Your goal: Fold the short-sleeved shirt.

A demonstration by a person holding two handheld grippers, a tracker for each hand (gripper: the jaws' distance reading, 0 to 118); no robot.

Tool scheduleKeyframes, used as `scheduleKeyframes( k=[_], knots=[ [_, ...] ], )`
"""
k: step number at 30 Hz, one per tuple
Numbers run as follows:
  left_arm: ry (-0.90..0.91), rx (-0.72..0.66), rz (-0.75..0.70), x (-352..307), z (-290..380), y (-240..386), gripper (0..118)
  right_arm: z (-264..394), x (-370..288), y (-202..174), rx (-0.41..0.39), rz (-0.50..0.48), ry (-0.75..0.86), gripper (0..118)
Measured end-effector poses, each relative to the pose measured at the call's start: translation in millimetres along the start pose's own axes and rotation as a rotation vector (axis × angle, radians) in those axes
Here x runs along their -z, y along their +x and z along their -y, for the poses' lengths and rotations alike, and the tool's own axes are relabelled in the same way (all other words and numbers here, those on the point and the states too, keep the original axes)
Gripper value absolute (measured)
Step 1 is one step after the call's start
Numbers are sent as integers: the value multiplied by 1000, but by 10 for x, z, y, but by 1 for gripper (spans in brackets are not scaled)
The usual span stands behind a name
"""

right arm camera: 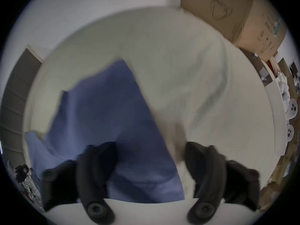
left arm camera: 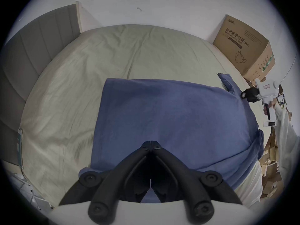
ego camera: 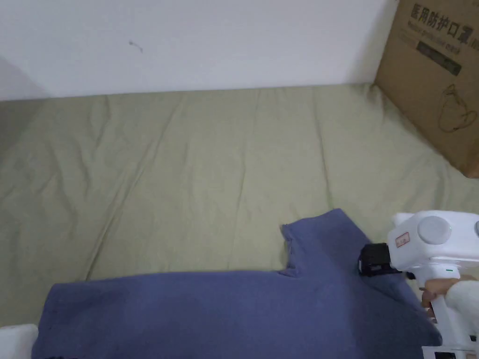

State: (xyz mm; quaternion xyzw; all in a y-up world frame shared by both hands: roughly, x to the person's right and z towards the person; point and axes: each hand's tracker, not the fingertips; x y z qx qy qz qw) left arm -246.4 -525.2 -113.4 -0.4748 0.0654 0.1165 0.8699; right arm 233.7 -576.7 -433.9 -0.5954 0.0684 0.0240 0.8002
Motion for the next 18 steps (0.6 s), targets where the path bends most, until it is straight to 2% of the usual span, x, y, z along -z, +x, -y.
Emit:
scheduleKeyframes(
  k=[1, 2, 3, 4, 6, 7, 9, 10, 11, 15, 18],
  knots=[
    [-6, -1, 5, 36, -5, 5, 0, 29, 131, 0, -14, 32, -49, 80],
    [-11, -5, 4, 68, 1, -1, 0, 88, 66, -13, -21, -11, 40, 79],
    [-17, -9, 3, 91, 15, -10, 0, 103, -35, -32, -19, 3, 34, 69],
    [-23, -11, 2, 108, 25, -21, 0, 112, -101, -47, -17, 4, 48, 46],
    [-32, -23, 9, 126, 15, -36, 0, 121, -186, -71, -70, -3, 68, 13],
    [-31, -44, 20, 128, 8, -63, 7, 119, -209, -72, -60, -13, 63, 8],
    [-5, -112, 31, 84, -65, -88, 45, 88, -200, -105, -31, -28, 40, 6],
    [10, -124, 21, 75, -112, -126, 68, 80, -208, -126, -32, -19, 40, 6],
    [18, -139, 23, 69, -182, -183, 83, 75, -214, -141, -44, -17, 45, 5],
    [8, -221, 76, 207, -597, -454, 95, 98, -341, -179, -45, -61, 67, 5],
    [-20, -228, -2, 528, -975, -603, 95, 83, -245, -159, -36, -21, 42, 5]
  ],
)
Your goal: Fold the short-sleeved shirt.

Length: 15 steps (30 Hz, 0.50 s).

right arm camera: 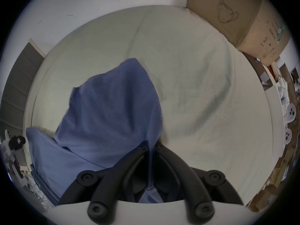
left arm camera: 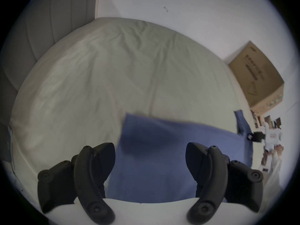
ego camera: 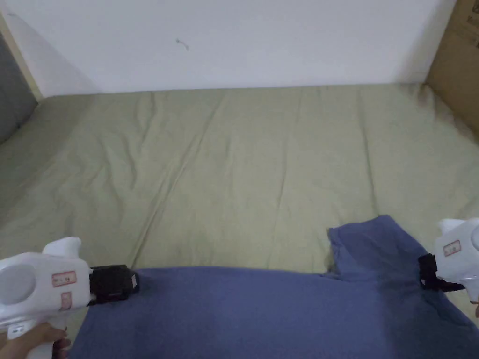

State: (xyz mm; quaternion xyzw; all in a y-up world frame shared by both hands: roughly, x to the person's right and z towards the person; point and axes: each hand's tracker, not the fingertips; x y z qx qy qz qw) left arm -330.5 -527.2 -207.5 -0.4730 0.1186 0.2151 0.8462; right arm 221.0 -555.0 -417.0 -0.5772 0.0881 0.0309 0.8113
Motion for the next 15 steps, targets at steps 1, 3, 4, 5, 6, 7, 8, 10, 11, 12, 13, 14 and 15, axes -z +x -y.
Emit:
scheduleKeyframes(
  k=[1, 3, 4, 5, 6, 7, 8, 10, 11, 12, 13, 14, 15],
  knots=[
    [-4, -1, -35, 92, -87, 12, 95, 10, 21, 9, 18, -6, -8, 5],
    [-27, 5, -38, 362, -250, 87, 95, 46, 39, -4, 26, -23, -8, 5],
    [-58, 14, -49, 470, -280, 111, 93, 51, 45, -17, 23, -19, -5, 5],
    [-103, 10, -57, 598, -290, 137, 92, 49, 55, -27, 20, -16, -5, 5],
    [-132, 18, -76, 719, -286, 150, 91, 39, 60, -26, 23, -15, -9, 5],
    [-138, 24, -127, 824, -292, 112, 86, 29, 60, -25, 26, -16, -13, 5],
    [-110, 35, -124, 800, -261, 152, 84, 19, 56, -23, 28, -17, -16, 5],
    [-67, 115, -164, 703, -227, 251, 58, 7, 32, -25, 27, -18, -17, 5],
    [-50, 131, -180, 643, -204, 280, 38, 7, -1, -27, 25, -19, -14, 5],
    [-53, 124, -174, 594, -219, 281, 13, 7, -57, -17, 29, -30, -6, 5],
    [-58, 119, -158, 539, -249, 263, 2, 3, -130, 5, 52, -60, 11, 5],
    [-60, 81, -107, 462, -268, 257, 2, -4, -221, 31, 90, -99, 26, 5],
    [-63, 53, -83, 361, -272, 257, 2, -8, -327, 58, 112, -122, 43, 5]
  ],
)
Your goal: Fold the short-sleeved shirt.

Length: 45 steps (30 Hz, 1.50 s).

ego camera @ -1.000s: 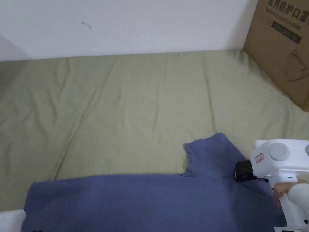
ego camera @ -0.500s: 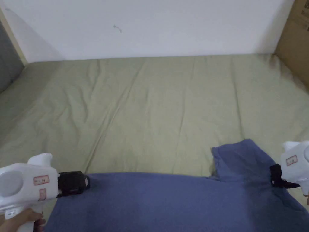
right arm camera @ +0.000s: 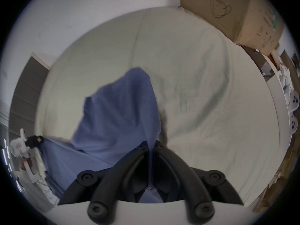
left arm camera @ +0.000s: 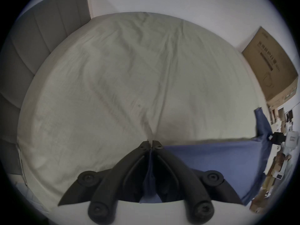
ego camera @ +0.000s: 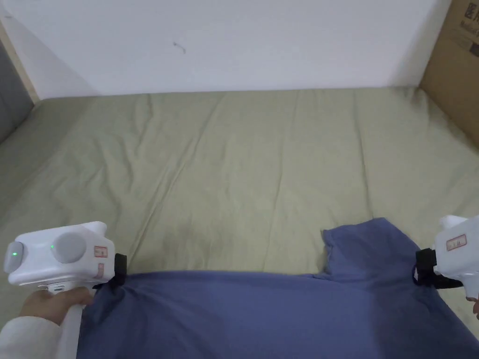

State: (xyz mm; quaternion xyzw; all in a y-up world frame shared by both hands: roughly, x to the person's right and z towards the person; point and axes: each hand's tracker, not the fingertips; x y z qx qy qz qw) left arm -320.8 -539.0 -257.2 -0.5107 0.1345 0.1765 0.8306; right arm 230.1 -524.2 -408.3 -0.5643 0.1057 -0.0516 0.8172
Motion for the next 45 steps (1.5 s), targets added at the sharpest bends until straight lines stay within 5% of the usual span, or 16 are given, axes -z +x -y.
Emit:
scheduleKeyframes(
  k=[7, 14, 18, 22, 25, 27, 28, 29, 31, 36, 38, 41, 42, 43, 45],
  knots=[
    [141, 60, 74, -1007, 191, -16, 2, 116, -942, 30, -65, -62, 112, 5],
    [220, 115, 80, -1839, 958, -270, 2, 921, -1779, 145, -163, -67, 143, 5],
    [120, 131, 62, -1721, 1588, -449, 2, 1643, -1608, 302, -226, -1, 21, 5],
    [1, 93, 52, -1335, 2106, -627, 2, 2271, -1077, 468, -191, 70, -115, 5],
    [-24, 89, 56, -1174, 2307, -698, 3, 2504, -912, 548, -167, 83, -60, 6],
    [-13, 51, 80, -1167, 2343, -750, 19, 2543, -941, 548, -106, 74, -44, 33],
    [-8, 37, 73, -1186, 2341, -772, 44, 2536, -971, 553, -105, 74, -49, 62],
    [-2, 13, 65, -1223, 2316, -790, 68, 2512, -1029, 549, -116, 75, -53, 76],
    [7, -12, 56, -1315, 2274, -823, 102, 2490, -1174, 516, -141, 117, -32, 78],
    [134, -118, 147, -1759, 2329, -994, 98, 2434, -1726, 203, -204, 120, 172, 78],
    [163, -171, 207, -1879, 2407, -1072, 59, 2435, -1867, 7, -207, 86, 249, 74],
    [193, -210, 242, -1940, 2593, -1148, 28, 2502, -1960, -394, -244, -30, 326, 63],
    [191, -210, 234, -1924, 2660, -1163, 4, 2538, -1935, -539, -235, -66, 353, 41],
    [204, -230, 241, -1917, 2731, -1183, 2, 2584, -1874, -675, -229, -82, 361, 5],
    [187, -254, 276, -1878, 2864, -1262, 1, 2668, -1688, -953, -300, -143, 281, 1]
  ],
)
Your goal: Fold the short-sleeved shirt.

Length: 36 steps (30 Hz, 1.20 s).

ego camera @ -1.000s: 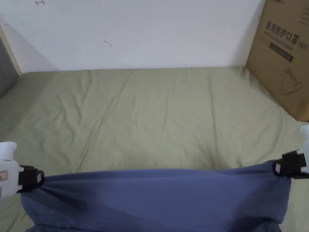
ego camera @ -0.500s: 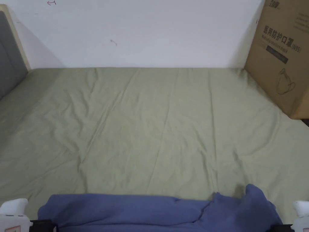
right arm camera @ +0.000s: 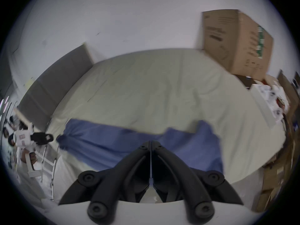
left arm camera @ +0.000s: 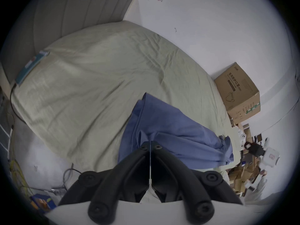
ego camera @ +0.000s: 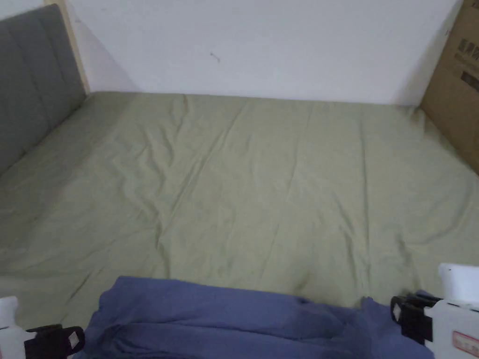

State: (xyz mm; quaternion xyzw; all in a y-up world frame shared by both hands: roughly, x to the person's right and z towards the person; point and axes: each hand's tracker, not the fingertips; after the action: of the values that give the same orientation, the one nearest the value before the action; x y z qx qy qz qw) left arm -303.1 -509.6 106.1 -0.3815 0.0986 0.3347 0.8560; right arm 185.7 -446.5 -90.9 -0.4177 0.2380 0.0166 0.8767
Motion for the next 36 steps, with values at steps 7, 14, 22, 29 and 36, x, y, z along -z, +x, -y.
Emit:
scheduleKeyframes(
  k=[7, 14, 22, 29, 36],
  knots=[
    [39, -212, 127, 24, 84, -405, 69, 178, 557, -579, -110, -102, -136, 1],
    [56, -404, 220, 479, 19, -888, 94, 239, 695, -732, -159, -94, -183, 2],
    [-43, -583, 223, 901, 83, -1165, 4, 287, 814, -693, -132, -56, -230, 2],
    [-33, -575, 308, 708, 76, -890, 4, 268, 820, -466, -171, 3, -239, 2],
    [49, -465, 424, 366, -275, -249, 4, 285, 651, -155, -48, 24, -210, 2]
  ],
)
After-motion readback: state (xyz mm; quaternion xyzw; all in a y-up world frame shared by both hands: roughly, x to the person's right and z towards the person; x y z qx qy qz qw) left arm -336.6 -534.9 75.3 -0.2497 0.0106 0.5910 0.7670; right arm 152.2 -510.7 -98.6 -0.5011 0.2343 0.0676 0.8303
